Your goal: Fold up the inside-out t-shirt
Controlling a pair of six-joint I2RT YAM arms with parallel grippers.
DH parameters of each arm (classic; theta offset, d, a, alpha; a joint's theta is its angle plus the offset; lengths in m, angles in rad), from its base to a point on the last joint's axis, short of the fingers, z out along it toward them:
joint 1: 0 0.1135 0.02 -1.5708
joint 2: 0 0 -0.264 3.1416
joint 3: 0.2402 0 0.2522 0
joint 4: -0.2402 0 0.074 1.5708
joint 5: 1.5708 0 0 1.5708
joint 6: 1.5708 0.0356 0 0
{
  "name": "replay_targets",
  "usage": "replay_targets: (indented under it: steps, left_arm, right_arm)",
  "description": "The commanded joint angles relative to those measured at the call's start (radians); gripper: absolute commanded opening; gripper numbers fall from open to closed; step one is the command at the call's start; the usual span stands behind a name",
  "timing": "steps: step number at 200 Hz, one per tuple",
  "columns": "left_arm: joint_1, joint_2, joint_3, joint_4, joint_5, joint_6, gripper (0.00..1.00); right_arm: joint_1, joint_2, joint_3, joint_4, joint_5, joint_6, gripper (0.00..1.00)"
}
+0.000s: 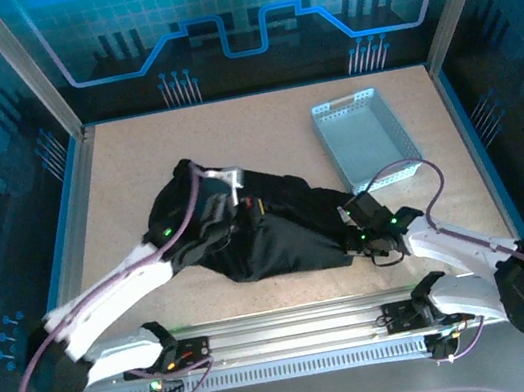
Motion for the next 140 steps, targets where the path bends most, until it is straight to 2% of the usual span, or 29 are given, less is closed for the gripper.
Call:
replay_targets:
  steps: [1,16,33,46,68,87,107,140]
  left_arm:
    - [-0.004,-0.161,-0.177,0.235,0.042,-0.070,0.00]
    - [-0.006,-0.240,-0.324,0.277,0.079,-0.134,0.00]
    - [-0.015,-0.278,-0.465,0.310,0.135,-0.196,0.00]
    - [-0.021,-0.288,-0.561,0.337,0.155,-0.238,0.00]
    - [-0.023,-0.326,-0.673,0.369,0.164,-0.287,0.00]
    - [-0.023,-0.381,-0.699,0.338,0.139,-0.289,0.00]
    - [-0.023,-0.418,-0.698,0.278,0.085,-0.283,0.00]
    - [-0.021,-0.398,-0.663,0.256,0.055,-0.265,0.00]
  right_arm:
    - [0.012,0.021,0.033,-0.006,0.047,0.002,0.02]
    - [0.016,-0.001,0.047,-0.017,0.044,-0.036,0.22]
    - [0.024,-0.055,0.089,-0.079,0.067,-0.090,0.50]
    - [0.043,-0.094,0.150,-0.162,0.134,-0.132,0.58]
    - [0.107,-0.114,0.266,-0.227,0.202,-0.207,0.63]
    - [0.200,-0.069,0.320,-0.129,0.155,-0.262,0.64]
    - [0.292,0.087,0.373,-0.012,0.108,-0.280,0.61]
    - [0.373,0.332,0.482,0.072,0.086,-0.368,0.58]
